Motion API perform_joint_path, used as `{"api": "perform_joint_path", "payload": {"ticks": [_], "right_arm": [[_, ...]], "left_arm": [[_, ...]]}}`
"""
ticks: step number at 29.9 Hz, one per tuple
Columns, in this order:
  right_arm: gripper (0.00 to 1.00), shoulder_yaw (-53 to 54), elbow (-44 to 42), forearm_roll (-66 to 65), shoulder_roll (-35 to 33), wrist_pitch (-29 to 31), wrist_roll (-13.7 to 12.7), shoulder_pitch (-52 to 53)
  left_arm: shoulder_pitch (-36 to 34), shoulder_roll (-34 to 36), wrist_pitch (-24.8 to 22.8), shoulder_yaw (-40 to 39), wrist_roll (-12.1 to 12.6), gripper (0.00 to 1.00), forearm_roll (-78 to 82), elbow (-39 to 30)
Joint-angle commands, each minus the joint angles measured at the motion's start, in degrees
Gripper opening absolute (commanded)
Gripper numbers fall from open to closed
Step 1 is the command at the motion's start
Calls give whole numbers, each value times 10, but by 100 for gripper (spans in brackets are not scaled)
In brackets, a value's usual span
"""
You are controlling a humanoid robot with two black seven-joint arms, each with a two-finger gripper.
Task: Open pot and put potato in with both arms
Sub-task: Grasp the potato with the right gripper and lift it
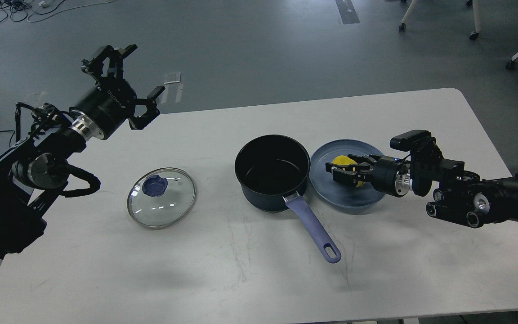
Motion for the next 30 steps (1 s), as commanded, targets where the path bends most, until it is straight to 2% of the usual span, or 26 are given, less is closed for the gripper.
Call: {"api": "perform_joint_path", "payload": {"ticks": [1, 9, 14, 23, 30], "right_arm": [[35, -12, -3, -6, 9, -1, 2, 3], [28, -13, -3, -6, 11, -1, 5, 10], [28, -13, 2, -6, -4, -14, 18, 29], [28, -10, 39, -6, -58, -25, 24, 95], [28, -13, 36, -6, -56, -34, 28, 147]], "left_arm": [[1, 6, 0, 0, -1, 98, 0, 0], [2, 11, 1, 1, -1, 98, 0, 0], [1, 10, 3, 1, -1, 98, 0, -1], [0, 8, 5, 1, -1, 98, 0, -2], [0, 7, 5, -1, -1, 98, 0, -2]]}}
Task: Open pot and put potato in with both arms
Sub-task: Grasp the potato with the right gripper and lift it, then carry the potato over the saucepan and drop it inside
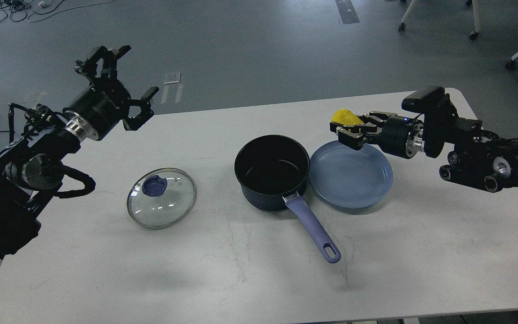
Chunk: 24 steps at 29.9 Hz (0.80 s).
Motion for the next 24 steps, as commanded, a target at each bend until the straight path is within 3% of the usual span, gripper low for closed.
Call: {"api": "perform_joint_path", "payload": {"ticks": [1, 14, 24], "right_arm": [[28, -3, -6, -1, 5, 1, 0, 32], [28, -33, -31, -3, 100, 2, -1, 114], [28, -55, -63, 1, 183, 2, 0, 112]], "left_arm": [[0, -1, 0, -1, -1, 98, 0, 0], [0, 0, 2, -2, -1, 98, 0, 0], [0, -2, 2, -2, -2, 98, 0, 0]]}}
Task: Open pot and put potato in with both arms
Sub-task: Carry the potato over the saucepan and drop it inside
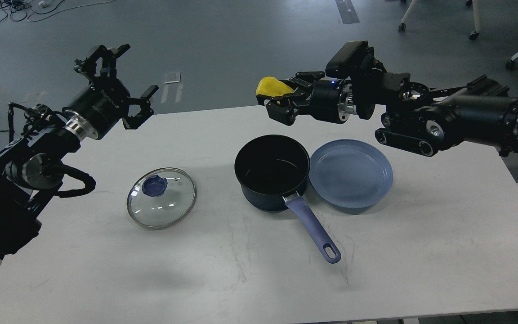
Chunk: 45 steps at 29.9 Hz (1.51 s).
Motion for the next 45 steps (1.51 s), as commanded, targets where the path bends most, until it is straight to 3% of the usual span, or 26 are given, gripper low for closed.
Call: {"api": "perform_joint_path", "payload": {"ticks": [1, 11, 16, 17, 21, 33, 39, 41, 45], "right_arm": [[28, -5, -17, 2, 30, 0, -1, -5], [29, -35, -33, 8, 57, 2, 0, -19], [39, -36, -28, 9, 52, -5, 0, -38], [46, -35, -27, 11, 47, -5, 0, -39], [96, -28, -20, 18, 41, -6, -1, -45], [100, 25, 27, 34, 3, -12, -4, -47], [100, 165, 39, 148, -41, -1, -7, -58], [100, 219, 40, 232, -42, 17, -9, -67], [100, 288, 31, 370, -48, 109, -14, -74]], "left_arm": [[0, -1, 0, 0, 0, 98, 0, 0], [0, 5, -5, -1, 0, 98, 0, 0], [0, 4, -5, -1, 0, 98, 0, 0], [0, 4, -5, 0, 0, 98, 0, 0], [1, 4, -5, 0, 0, 98, 0, 0], [0, 5, -7, -1, 0, 98, -1, -2], [1, 2, -7, -3, 0, 98, -7, -2], [1, 0, -7, -9, 2, 98, -8, -2], [1, -9, -5, -17, 4, 98, -8, -2]]}}
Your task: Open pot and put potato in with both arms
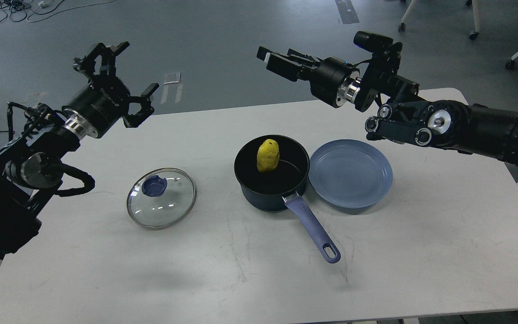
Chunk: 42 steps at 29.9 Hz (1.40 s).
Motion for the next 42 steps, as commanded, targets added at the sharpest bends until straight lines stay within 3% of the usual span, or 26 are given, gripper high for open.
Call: {"api": "perform_joint_path", "payload": {"ticks": [1, 5, 9, 16, 21, 38, 42], "right_arm": [[100, 64, -5, 111, -10, 77, -2, -18], [100, 154, -8, 188, -18, 142, -17, -54], [100, 222, -32, 259, -13, 185, -81, -87], [100, 238, -47, 270, 9, 188, -105, -121], [100, 259, -47, 315, 9, 189, -151, -128], [100, 282, -38, 321, 9, 213, -161, -158], [100, 291, -29, 363, 7, 215, -187, -163]], "left_arm": [[0, -12, 4, -3, 1, 98, 0, 0], [2, -23, 3, -4, 2, 98, -1, 1], [5, -30, 0, -4, 3, 98, -1, 3], [30, -55, -1, -4, 5, 98, -1, 19], [44, -59, -2, -4, 7, 98, -1, 21], [43, -46, -9, -14, 12, 98, -1, 21], [43, -41, -10, -25, 13, 98, -1, 21]]}}
